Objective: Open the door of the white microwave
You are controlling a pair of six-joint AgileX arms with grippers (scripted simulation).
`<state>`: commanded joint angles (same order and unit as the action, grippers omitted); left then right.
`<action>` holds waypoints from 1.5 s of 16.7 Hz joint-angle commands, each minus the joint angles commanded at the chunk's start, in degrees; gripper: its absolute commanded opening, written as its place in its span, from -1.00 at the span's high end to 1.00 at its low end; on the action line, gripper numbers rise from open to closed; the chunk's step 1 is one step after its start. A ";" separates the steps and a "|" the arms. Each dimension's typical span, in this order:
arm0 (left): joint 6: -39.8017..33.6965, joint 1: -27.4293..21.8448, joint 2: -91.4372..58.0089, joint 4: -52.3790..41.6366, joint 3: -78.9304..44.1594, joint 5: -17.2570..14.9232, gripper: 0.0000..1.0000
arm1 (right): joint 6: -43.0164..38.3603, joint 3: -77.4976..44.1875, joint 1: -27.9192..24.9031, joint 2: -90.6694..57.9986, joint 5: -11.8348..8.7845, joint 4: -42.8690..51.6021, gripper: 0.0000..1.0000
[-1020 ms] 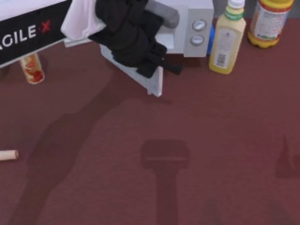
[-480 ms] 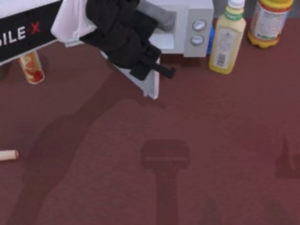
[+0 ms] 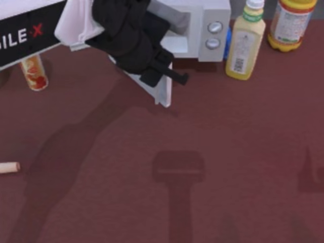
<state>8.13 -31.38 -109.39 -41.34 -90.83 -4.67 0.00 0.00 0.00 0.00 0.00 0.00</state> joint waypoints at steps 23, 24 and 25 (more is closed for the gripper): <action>9.06 3.20 3.22 -0.28 4.09 -5.09 1.00 | 0.00 0.00 0.00 0.00 0.00 0.00 -1.00; 9.06 3.20 3.22 -0.28 4.09 -5.09 1.00 | 0.00 0.00 0.00 0.00 0.00 0.00 -1.00; 9.06 3.20 3.22 -0.28 4.09 -5.09 1.00 | 0.00 0.00 0.00 0.00 0.00 0.00 -1.00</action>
<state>17.19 -28.18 -106.17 -41.62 -86.74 -9.76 0.00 0.00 0.00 0.00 0.00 0.00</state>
